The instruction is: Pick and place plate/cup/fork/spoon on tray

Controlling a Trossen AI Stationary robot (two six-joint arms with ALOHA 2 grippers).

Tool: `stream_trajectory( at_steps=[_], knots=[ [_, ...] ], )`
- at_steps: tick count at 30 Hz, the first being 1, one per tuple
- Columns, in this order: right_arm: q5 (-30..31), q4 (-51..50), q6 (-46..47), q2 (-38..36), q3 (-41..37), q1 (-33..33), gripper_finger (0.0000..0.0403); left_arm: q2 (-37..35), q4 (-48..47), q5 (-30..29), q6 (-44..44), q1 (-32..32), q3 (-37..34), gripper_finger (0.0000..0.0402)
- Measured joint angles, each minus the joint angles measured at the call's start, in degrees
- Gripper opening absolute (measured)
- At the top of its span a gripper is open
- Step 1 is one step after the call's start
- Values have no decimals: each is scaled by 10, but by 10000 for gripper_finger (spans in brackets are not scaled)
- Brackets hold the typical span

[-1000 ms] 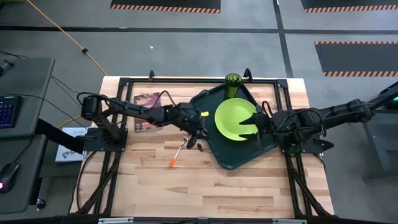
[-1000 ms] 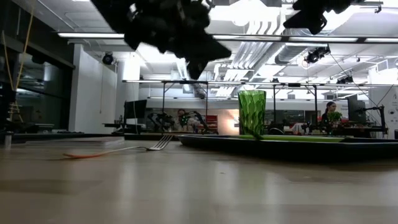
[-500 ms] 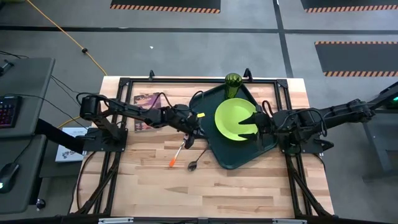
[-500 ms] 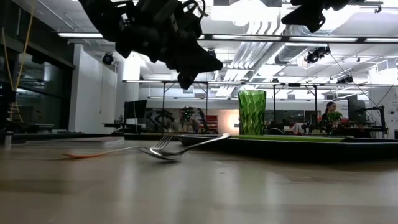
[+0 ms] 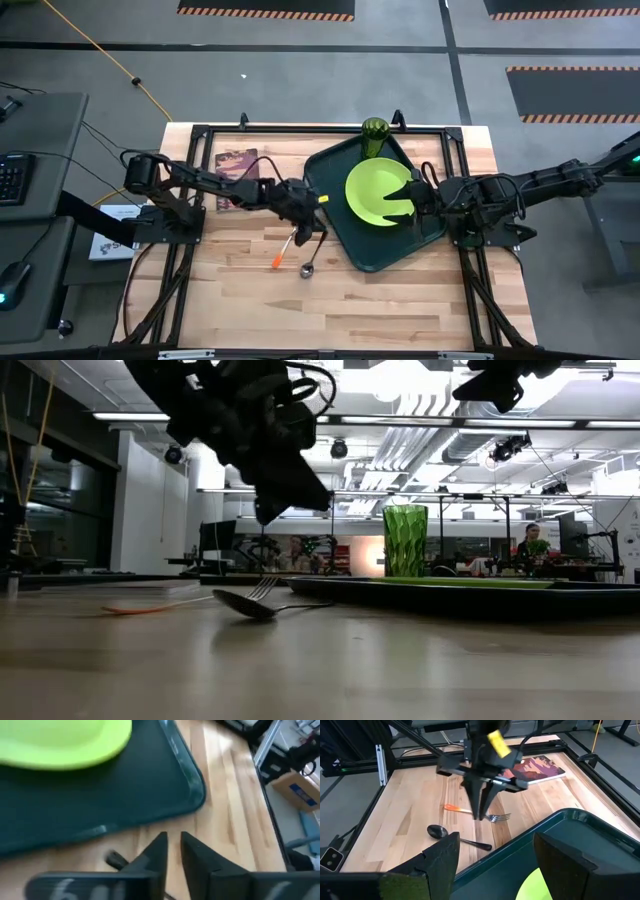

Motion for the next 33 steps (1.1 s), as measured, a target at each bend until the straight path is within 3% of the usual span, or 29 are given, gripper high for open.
stream_trajectory(
  at_steps=[8,12,14,16,22,28,33],
  knots=[
    [0,-8,0,0,0,0,245,1,-25,-33,-56,-122,40,162],
    [0,-13,0,0,0,0,245,1,-186,-181,-52,-179,122,198],
    [0,-13,0,0,0,0,245,10,-256,-274,-97,-190,158,203],
    [0,-13,0,0,0,0,245,21,-290,-308,-155,-193,171,204],
    [0,-15,0,1,0,0,245,89,-283,-267,-251,-191,171,204],
    [0,-13,0,1,0,0,245,163,-275,-246,-270,-176,171,199],
    [0,-12,1,1,0,0,245,184,-277,-254,-260,-168,174,184]
  ],
)
